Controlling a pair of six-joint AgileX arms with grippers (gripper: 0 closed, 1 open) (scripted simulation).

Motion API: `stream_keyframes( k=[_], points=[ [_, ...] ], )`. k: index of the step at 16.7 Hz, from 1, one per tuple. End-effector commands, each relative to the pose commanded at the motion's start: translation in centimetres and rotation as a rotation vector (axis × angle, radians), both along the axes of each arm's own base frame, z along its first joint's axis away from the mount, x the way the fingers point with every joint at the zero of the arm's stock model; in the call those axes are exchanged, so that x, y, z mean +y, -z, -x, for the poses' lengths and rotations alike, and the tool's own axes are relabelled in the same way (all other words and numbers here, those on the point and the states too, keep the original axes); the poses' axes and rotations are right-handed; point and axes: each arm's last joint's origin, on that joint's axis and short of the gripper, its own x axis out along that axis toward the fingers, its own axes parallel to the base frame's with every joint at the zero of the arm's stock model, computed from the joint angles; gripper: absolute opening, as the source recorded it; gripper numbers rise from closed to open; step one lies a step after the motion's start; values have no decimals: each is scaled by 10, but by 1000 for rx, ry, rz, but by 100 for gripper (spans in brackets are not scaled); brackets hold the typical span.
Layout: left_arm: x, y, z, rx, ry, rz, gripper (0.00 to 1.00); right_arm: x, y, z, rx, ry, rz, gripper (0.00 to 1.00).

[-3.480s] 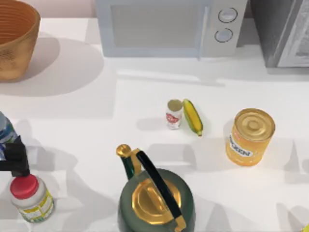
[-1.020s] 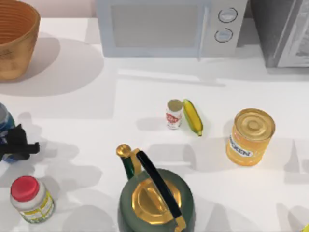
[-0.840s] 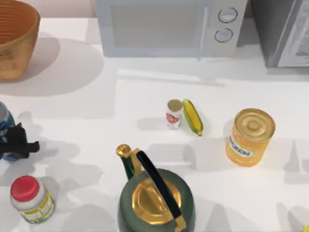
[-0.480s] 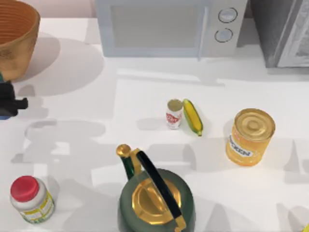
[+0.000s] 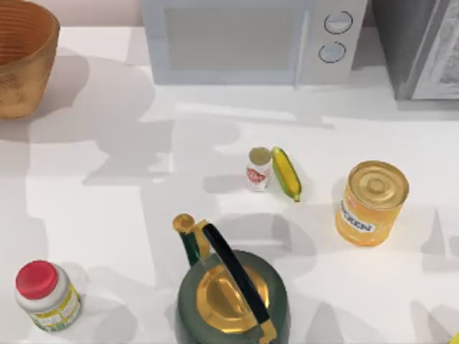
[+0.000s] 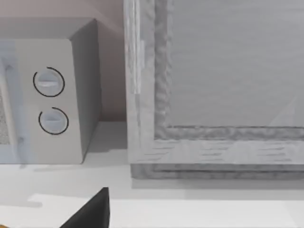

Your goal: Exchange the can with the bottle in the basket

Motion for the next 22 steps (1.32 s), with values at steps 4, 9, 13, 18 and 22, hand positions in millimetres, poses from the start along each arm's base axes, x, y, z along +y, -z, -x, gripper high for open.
stream_keyframes(
  k=[4,9,13,18,22],
  points=[
    [19,-29,-28,1,-14,6,0,0,0,0,0,0,0,100],
    [25,-32,-37,10,-15,14,0,0,0,0,0,0,0,100],
    [23,-32,-38,9,-11,12,0,0,0,0,0,0,0,100],
    [25,-11,-60,18,-13,15,0,0,0,0,0,0,0,100],
    [25,4,-77,12,-14,14,0,0,0,0,0,0,0,100]
  ],
)
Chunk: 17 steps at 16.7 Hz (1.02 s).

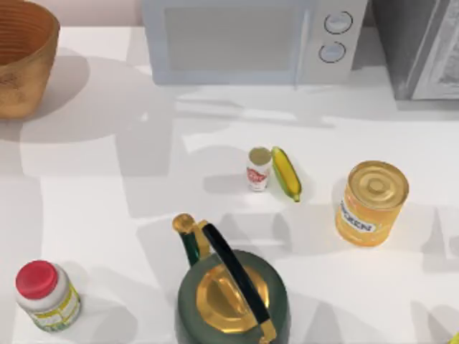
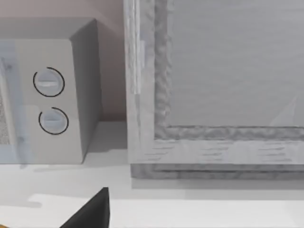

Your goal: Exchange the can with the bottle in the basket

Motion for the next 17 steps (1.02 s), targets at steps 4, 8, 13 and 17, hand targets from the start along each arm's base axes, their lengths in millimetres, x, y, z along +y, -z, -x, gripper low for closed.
stream_keyframes(
  k=[4,8,13,17],
  points=[
    [0,9,-8,-2,-1,0,0,0,0,0,0,0,0,100],
    [0,9,-8,-2,-1,0,15,0,0,0,0,0,0,100],
    [0,9,-8,-2,-1,0,53,0,0,0,0,0,0,100],
    [0,9,-8,-2,-1,0,83,0,0,0,0,0,0,100]
  ],
)
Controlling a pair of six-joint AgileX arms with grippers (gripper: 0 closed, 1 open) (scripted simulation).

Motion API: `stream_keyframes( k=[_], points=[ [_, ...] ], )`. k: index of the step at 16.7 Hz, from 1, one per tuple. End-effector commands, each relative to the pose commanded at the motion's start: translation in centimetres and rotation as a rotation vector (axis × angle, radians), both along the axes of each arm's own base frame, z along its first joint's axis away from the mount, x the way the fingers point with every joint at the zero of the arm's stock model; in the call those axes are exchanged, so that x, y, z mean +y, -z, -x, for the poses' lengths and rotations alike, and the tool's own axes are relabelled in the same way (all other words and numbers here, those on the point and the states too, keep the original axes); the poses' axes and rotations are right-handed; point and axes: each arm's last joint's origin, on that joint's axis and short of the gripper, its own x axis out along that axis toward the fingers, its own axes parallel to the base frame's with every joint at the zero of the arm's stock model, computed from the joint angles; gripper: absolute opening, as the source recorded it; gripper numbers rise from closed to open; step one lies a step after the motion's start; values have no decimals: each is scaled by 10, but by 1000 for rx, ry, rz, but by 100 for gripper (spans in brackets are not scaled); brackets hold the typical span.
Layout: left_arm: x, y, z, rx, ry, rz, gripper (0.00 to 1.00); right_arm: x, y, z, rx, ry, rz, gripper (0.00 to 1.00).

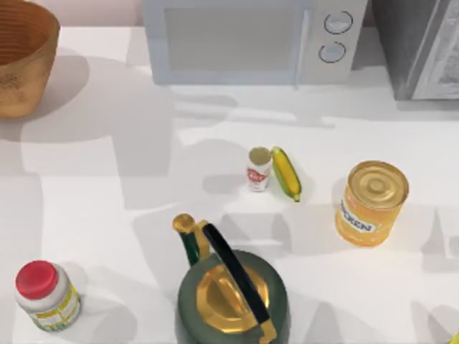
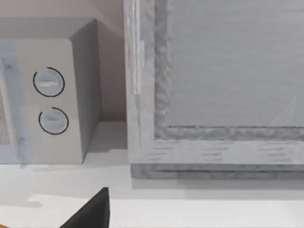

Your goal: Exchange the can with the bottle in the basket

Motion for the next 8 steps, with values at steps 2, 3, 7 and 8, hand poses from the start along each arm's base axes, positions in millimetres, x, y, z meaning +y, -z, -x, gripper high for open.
stream_keyframes(
  k=[2,3,7,8],
  points=[
    [0,0,0,0,0,0,98,0,0,0,0,0,0,100],
    [0,0,0,0,0,0,100,0,0,0,0,0,0,100],
    [0,0,0,0,0,0,100,0,0,0,0,0,0,100],
    [0,0,0,0,0,0,100,0,0,0,0,0,0,100]
  ],
)
